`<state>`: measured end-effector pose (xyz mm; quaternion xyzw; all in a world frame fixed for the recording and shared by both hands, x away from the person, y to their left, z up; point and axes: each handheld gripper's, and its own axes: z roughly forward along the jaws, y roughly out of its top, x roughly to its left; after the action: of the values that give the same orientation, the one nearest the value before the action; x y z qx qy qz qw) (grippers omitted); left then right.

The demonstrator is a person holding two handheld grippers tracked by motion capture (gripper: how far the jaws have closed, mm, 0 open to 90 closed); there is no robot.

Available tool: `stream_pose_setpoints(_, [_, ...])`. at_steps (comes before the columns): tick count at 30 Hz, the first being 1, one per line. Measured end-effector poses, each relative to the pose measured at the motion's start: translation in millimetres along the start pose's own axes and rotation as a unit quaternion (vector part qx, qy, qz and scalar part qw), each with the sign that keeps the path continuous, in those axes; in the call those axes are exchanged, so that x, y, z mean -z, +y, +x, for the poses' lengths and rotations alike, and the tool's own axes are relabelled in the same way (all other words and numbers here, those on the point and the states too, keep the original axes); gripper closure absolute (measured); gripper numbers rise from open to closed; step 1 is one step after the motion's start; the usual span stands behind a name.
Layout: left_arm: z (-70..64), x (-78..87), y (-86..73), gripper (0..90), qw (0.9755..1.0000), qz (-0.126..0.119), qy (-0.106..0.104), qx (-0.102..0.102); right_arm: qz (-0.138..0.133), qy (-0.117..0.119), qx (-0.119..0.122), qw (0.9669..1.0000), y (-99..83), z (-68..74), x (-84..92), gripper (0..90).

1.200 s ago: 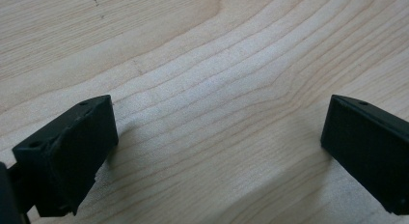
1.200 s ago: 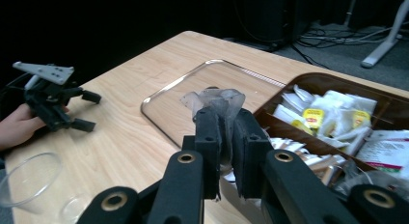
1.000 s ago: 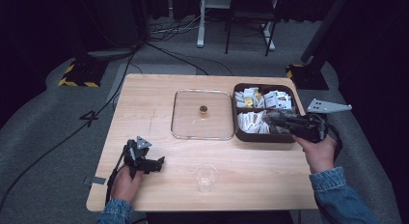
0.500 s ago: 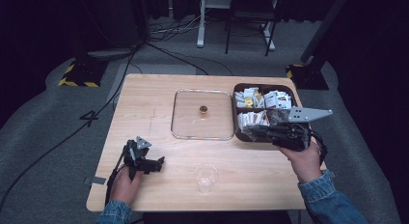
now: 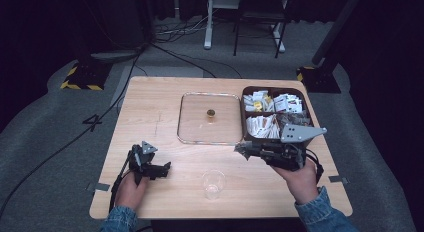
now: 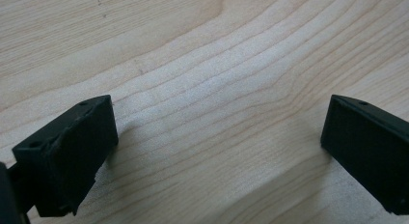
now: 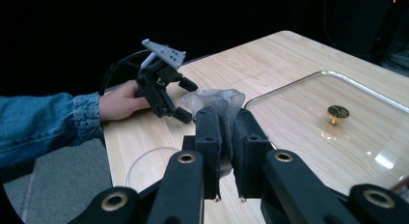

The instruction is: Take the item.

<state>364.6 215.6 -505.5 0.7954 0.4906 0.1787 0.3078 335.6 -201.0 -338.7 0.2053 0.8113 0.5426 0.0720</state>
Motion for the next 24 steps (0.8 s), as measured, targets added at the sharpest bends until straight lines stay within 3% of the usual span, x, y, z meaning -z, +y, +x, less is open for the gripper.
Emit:
stream_pose_setpoints(3, [-0.1,-0.1,0.2,0.0,1.0,0.001,-0.001,0.0,0.001,0.003,0.012,0.9999,-2.5,11.2,-5.6,83.2])
stream_pose_setpoints(11, [-0.2,-0.1,0.3,0.0,1.0,0.001,-0.001,0.0,0.007,0.016,0.004,0.9998,-12.6,25.2,-23.4,83.2])
stream_pose_setpoints(24, [-0.7,0.0,0.0,0.0,1.0,0.001,-0.001,0.003,0.023,0.037,0.005,0.999,-18.5,32.0,-39.9,83.2])
